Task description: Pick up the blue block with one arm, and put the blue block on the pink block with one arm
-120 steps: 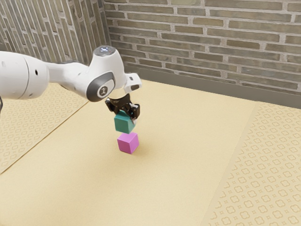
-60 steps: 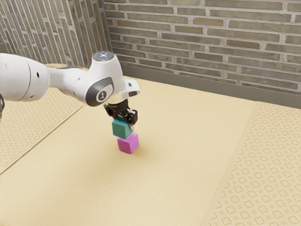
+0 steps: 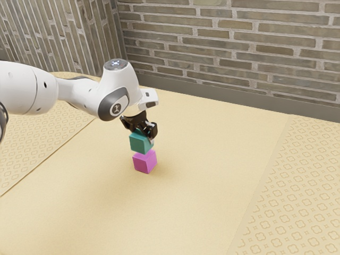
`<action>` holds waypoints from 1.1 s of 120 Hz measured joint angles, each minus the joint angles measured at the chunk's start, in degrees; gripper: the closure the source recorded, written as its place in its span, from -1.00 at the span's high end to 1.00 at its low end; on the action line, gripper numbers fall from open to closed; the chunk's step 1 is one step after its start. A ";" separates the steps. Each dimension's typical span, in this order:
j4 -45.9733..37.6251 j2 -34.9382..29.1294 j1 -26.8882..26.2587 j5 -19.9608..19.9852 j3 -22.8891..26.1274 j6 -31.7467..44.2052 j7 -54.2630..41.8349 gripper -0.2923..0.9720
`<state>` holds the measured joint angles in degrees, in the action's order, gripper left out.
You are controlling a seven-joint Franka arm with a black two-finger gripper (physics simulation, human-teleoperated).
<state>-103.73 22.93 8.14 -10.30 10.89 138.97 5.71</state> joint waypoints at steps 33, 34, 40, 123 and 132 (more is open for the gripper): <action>-0.29 -0.31 0.29 0.43 0.00 0.12 -0.69 0.02; -0.29 -0.31 0.29 0.44 0.00 0.12 -0.71 0.02; -0.28 -0.30 0.30 0.47 0.00 0.11 -0.81 0.03; 4.53 -29.18 0.83 11.27 -3.35 -25.87 -5.15 0.48; 13.64 -31.93 1.79 12.50 -6.35 -36.55 -5.99 0.49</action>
<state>-90.09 -9.00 9.93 2.20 4.54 102.42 -0.29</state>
